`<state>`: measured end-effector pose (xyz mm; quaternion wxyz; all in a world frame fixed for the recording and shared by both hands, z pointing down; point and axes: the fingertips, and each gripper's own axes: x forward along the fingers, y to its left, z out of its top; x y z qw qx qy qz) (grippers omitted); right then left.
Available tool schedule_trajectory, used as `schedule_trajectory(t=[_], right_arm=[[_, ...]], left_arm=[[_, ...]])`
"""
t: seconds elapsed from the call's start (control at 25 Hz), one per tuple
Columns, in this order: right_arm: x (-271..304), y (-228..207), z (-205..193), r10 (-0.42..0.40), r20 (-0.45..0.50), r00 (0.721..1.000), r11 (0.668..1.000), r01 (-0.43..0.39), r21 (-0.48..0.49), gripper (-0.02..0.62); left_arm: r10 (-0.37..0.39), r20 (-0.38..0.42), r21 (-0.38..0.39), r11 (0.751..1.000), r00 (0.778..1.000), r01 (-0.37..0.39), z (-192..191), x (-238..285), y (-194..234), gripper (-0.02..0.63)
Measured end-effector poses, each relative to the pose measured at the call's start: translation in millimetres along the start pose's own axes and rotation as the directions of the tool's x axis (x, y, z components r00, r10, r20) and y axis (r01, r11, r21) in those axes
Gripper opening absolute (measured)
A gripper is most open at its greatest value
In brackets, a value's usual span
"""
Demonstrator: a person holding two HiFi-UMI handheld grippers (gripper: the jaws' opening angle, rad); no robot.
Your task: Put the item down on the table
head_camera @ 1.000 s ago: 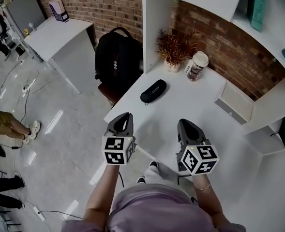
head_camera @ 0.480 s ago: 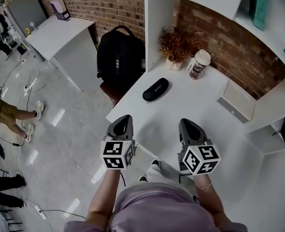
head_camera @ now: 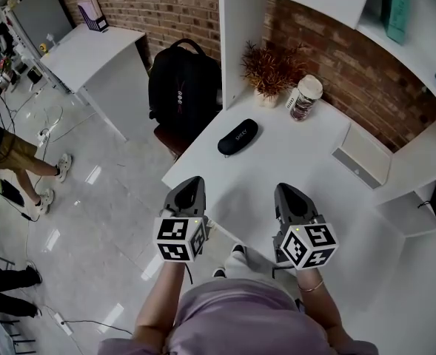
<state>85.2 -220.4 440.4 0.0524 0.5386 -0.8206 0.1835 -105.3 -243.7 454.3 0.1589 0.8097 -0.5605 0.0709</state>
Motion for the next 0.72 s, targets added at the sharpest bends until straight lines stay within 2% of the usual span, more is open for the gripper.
schedule_trajectory(t=[0.28, 0.72], right_arm=[[-1.1, -4.6, 0.4, 0.01, -0.005, 1.0, 1.0, -0.01, 0.004, -0.007], [2.1, -10.6, 3.0, 0.028, 0.002, 1.0, 1.0, -0.028, 0.01, -0.006]], left_arm=[[-0.01, -0.006, -0.006, 1.0, 1.0, 0.01, -1.2, 3.4, -9.0, 0.0], [0.018, -0.019, -0.015, 1.0, 1.0, -0.018, -1.1, 8.5, -7.2, 0.0]])
